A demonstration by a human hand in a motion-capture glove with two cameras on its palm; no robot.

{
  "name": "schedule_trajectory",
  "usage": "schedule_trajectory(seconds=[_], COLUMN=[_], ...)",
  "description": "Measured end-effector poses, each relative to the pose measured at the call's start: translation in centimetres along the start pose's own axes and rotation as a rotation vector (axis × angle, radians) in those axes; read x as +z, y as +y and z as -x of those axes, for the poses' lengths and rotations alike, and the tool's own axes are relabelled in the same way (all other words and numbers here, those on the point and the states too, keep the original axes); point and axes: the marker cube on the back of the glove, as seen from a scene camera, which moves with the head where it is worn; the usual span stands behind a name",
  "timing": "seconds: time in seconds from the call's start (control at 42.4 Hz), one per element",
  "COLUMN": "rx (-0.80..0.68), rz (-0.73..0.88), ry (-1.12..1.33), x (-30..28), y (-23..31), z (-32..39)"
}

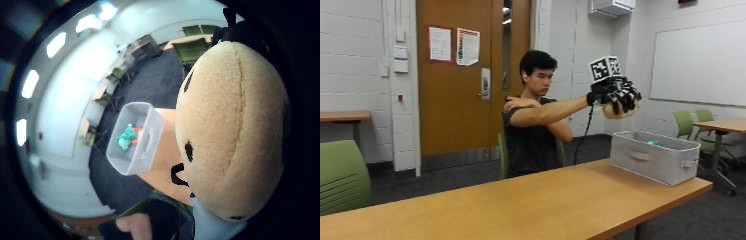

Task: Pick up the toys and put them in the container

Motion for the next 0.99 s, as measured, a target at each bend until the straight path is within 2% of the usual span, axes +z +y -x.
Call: schedule_trajectory(seconds=[0.118, 0.307, 0.401, 0.495, 0.566, 0.613, 0.684, 0.825, 0.92, 0.99], rx=[-0.118, -0.419, -0.416, -0.383, -0.364, -0.446, -0.576, -0.475, -0.337, -0.289], rz=[-0.004, 0.044, 0.050, 0.078, 0.069, 0.053, 0.050, 0.084, 0.169, 0.200], ry=[-0.025, -0.177, -0.121, -0.171, -0.047, 0.008, -0.061, -0.089, -0.121, -0.102], x=[-0.3, 0.1, 1.3, 1.9, 3.1, 4.0, 4.8, 5.9, 6.7, 7.4], y=[-0.9, -0.8, -1.6, -1.9, -2.6, -3.1, -4.2, -5.0, -4.9, -4.9], z=[7.5, 17.0, 21.3, 25.5, 26.2, 25.5, 23.1, 23.8, 25.3, 25.2])
